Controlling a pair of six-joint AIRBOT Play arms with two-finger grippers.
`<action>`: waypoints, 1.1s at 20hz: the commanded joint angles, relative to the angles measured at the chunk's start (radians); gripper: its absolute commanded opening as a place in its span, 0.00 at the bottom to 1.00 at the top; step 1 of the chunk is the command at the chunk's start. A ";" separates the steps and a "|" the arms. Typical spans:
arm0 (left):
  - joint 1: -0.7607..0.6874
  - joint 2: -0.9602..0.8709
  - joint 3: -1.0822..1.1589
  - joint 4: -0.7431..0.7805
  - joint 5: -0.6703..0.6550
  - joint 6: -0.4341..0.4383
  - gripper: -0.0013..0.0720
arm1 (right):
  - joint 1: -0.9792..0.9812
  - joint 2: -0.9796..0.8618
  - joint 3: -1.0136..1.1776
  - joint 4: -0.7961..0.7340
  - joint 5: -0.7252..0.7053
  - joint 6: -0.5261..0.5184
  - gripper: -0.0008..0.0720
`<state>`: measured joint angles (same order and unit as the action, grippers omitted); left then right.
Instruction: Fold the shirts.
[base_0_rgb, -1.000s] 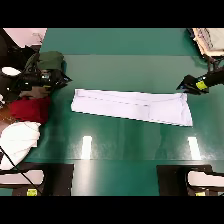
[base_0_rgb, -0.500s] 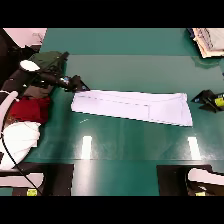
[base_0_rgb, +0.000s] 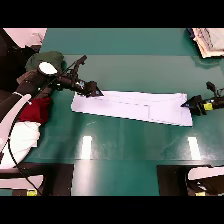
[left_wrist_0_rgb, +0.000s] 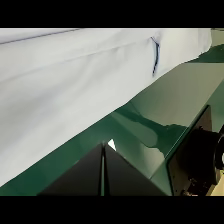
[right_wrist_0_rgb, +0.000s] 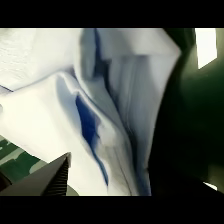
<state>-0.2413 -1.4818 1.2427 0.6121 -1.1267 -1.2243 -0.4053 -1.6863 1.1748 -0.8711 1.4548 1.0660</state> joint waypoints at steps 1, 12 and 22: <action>-0.031 -0.001 0.001 0.060 0.028 -0.051 0.05 | 0.063 -0.033 0.015 0.015 -0.013 -0.037 0.49; -0.213 -0.292 0.271 0.175 0.131 -0.078 0.05 | 0.261 0.310 0.121 0.016 0.042 0.220 0.03; -0.277 -0.506 0.496 0.175 0.178 -0.114 0.05 | 0.578 0.340 0.538 0.015 0.045 0.412 0.03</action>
<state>-0.5110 -1.9610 1.7107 0.7849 -0.9894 -1.3304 0.0971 -1.3460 1.6238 -0.8558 1.5208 1.4315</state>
